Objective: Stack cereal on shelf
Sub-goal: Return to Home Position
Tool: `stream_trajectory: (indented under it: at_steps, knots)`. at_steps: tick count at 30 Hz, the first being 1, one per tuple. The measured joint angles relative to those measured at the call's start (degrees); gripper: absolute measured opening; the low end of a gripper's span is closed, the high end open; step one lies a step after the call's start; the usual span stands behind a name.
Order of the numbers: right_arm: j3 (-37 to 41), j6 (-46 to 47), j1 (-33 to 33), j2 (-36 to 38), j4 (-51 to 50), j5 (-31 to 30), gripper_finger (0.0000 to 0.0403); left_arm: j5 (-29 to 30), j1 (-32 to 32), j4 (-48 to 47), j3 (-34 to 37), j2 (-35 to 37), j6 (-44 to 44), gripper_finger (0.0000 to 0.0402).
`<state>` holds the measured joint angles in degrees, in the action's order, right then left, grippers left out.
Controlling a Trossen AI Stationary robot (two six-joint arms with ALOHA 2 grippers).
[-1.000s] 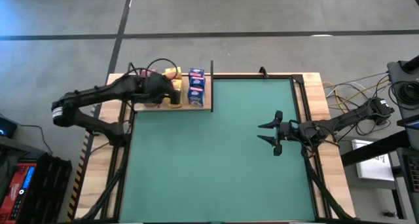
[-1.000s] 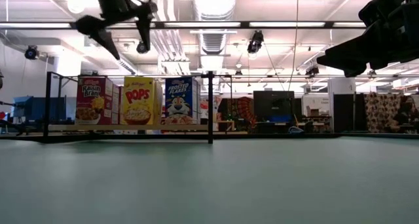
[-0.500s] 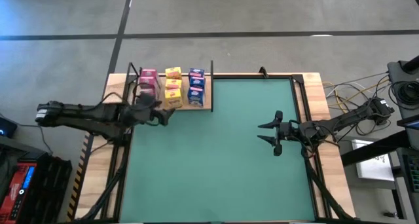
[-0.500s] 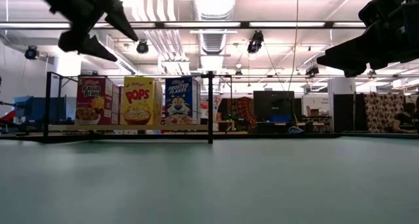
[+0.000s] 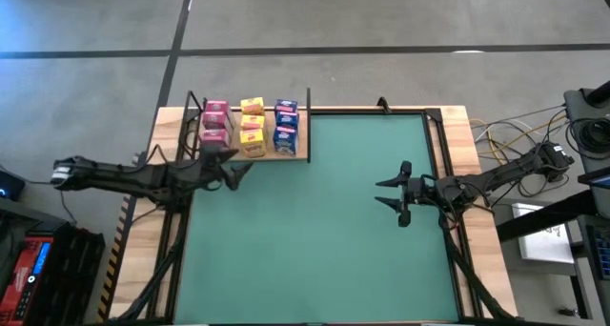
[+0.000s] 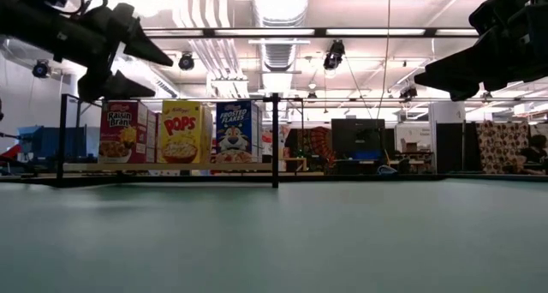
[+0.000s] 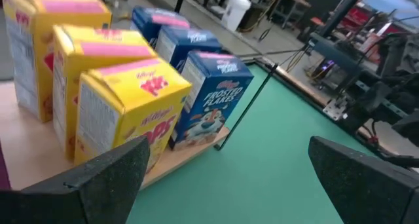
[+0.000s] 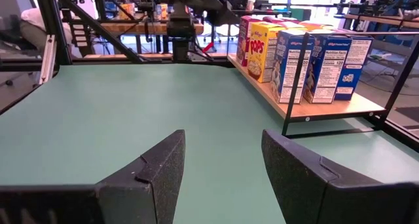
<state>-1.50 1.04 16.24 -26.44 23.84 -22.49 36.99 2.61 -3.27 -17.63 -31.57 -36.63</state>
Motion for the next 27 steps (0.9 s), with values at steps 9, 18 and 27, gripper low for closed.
stream_trajectory:
  at_steps: [9, 18, 27]
  knots:
    - [0.0, 0.0, 0.0, 0.0, 0.0, 0.0, 0.0192, -2.1, 0.0, 1.2, 1.2, 4.8, 9.4, 0.0400]
    - [0.0, 0.0, 0.0, 0.0, 0.0, 0.0, 0.0192, -2.6, 0.0, 1.0, 4.5, 11.1, 12.2, 0.0400]
    - [0.0, 0.0, 0.0, 0.0, 0.0, 0.0, 0.0192, -2.8, 0.0, 2.0, 11.4, 23.9, 12.2, 0.0400]
